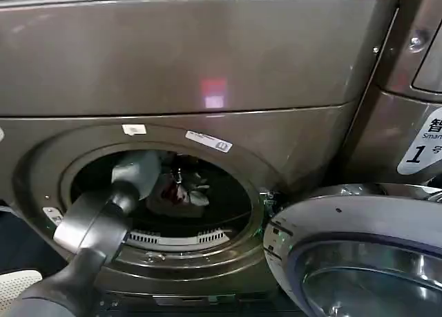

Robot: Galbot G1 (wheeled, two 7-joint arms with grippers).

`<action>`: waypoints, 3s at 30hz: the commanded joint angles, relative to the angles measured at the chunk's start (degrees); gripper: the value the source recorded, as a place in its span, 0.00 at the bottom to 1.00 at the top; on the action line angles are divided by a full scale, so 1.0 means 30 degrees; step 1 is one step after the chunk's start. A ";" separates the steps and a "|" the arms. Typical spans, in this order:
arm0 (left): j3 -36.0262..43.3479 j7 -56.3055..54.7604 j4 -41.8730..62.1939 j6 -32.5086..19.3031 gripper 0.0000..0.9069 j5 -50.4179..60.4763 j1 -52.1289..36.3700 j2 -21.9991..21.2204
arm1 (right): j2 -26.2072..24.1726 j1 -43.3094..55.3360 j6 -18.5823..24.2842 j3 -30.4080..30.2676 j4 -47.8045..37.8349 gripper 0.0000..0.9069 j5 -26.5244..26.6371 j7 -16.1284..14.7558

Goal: Grasp the clothes from the dryer.

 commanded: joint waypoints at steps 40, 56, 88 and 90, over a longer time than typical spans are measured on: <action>-0.4150 -0.8577 -0.9523 -0.0244 0.00 -1.6464 0.6524 0.0845 | -0.0054 0.0721 0.0095 -0.0923 0.0158 1.00 -0.0409 0.0039; -0.6844 -1.8484 -1.7495 -0.3322 0.00 -1.9202 1.2119 -0.0345 | -0.0123 0.0786 0.0275 -0.1012 -0.0012 1.00 -0.0433 0.0521; -0.7881 -2.1258 -2.1584 -0.5366 0.00 -1.7536 1.5737 -0.1143 | -0.0188 0.0618 0.0616 -0.0482 -0.0333 1.00 0.0106 0.0681; -0.7867 -2.1205 -2.1560 -0.5351 0.00 -1.7539 1.5745 -0.1118 | -0.0194 0.0675 0.0490 -0.0468 -0.0269 1.00 -0.0050 0.0600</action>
